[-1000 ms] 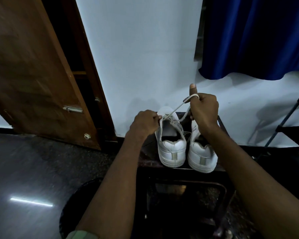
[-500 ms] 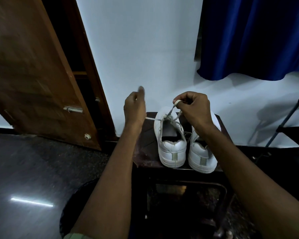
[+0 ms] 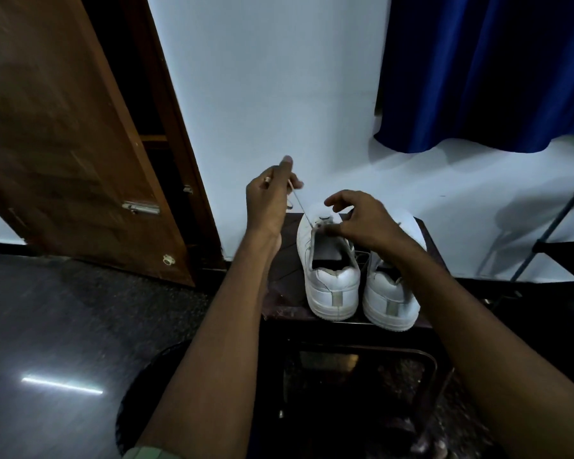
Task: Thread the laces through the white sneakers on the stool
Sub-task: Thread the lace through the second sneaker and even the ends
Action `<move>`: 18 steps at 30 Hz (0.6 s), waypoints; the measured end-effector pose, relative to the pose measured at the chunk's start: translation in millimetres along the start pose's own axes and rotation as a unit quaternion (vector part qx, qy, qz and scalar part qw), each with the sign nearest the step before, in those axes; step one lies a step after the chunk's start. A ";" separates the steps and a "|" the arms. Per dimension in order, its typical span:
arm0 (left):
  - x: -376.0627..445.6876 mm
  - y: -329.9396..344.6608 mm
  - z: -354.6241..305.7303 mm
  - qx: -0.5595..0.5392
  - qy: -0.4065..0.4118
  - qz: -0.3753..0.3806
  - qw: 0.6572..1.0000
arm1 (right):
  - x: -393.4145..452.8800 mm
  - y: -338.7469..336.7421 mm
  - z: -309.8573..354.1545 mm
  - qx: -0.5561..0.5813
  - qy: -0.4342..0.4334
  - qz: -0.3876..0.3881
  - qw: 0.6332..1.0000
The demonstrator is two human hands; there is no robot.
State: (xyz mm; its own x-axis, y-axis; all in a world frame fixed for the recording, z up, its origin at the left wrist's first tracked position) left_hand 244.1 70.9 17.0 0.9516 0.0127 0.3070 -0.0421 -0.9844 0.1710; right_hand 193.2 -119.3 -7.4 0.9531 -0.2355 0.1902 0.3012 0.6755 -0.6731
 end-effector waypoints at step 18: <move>-6.8 18.3 17.1 0.354 0.047 0.178 0.917 | -0.1 4.3 -21.2 -0.062 0.076 0.004 0.995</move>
State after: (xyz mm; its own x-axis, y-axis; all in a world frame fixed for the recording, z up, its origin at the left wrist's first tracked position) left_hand 242.1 49.8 2.0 0.8837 -0.3499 0.3109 -0.1049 -0.7953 -0.5971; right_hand 193.8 -131.2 -25.4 0.9371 -0.3398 0.0798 0.2783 0.5892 -0.7585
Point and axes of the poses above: each hand's wrist, its own x-axis towards the middle knuckle, its own y-axis out of the palm, z = x × y, the point moved 10 cm from there along x, towards the middle knuckle, and after that the axes turned 6 degrees about y, right-handed, at the moved point
